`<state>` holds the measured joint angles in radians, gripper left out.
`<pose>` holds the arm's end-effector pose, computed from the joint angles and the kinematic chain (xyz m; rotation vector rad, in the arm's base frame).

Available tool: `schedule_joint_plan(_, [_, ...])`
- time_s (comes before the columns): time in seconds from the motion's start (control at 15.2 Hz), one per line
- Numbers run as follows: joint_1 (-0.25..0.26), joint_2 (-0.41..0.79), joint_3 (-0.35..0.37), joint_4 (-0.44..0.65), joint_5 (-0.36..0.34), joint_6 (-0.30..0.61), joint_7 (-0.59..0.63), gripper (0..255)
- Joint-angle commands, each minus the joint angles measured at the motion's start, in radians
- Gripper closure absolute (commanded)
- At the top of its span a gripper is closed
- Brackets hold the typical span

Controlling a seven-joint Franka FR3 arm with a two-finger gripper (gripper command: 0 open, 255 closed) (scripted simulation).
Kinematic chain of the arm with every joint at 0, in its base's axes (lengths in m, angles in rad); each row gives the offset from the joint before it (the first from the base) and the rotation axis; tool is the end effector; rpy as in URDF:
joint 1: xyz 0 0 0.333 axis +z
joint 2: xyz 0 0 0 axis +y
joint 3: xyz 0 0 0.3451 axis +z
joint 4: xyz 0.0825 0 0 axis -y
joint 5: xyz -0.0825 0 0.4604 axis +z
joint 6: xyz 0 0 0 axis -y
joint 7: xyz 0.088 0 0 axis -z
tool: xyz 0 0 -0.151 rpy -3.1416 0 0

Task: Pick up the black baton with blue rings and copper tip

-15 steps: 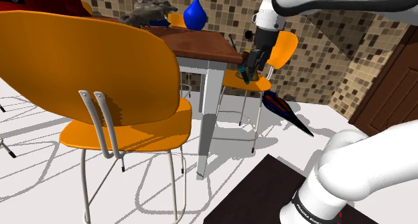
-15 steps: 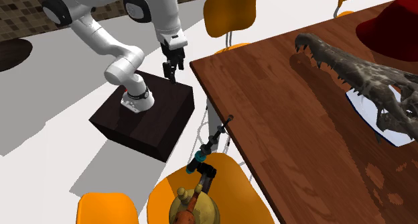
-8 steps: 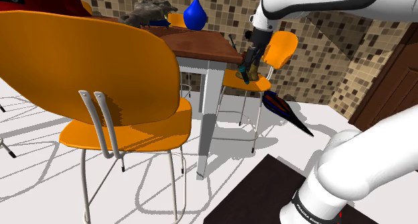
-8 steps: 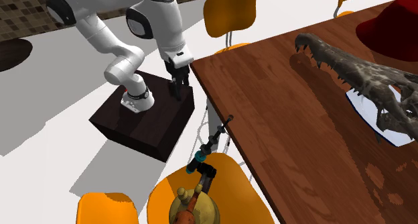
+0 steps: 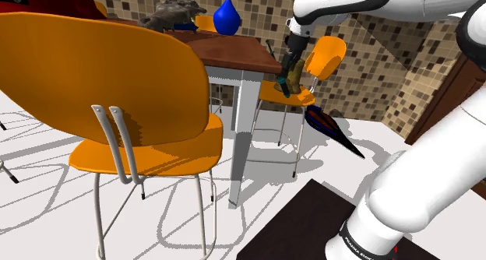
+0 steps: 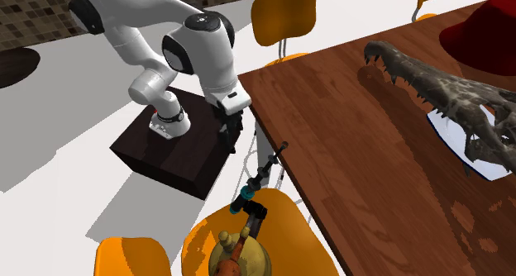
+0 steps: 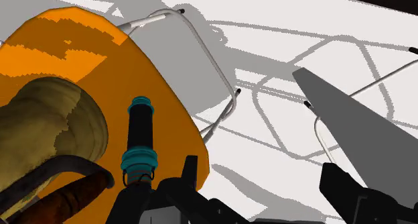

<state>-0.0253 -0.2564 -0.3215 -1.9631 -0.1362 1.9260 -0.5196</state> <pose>0.5375 -0.2246 0.5706 2.9813 0.3118 0.2513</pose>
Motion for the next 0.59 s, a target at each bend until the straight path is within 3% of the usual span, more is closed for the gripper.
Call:
schedule_joint_plan(0.0, [-0.003, 0.069, -0.033, 0.067, 0.029, 0.016, -0.059, 0])
schedule_joint_plan(0.53, [-0.055, 0.374, -0.117, 0.388, 0.211, 0.026, -0.280, 0])
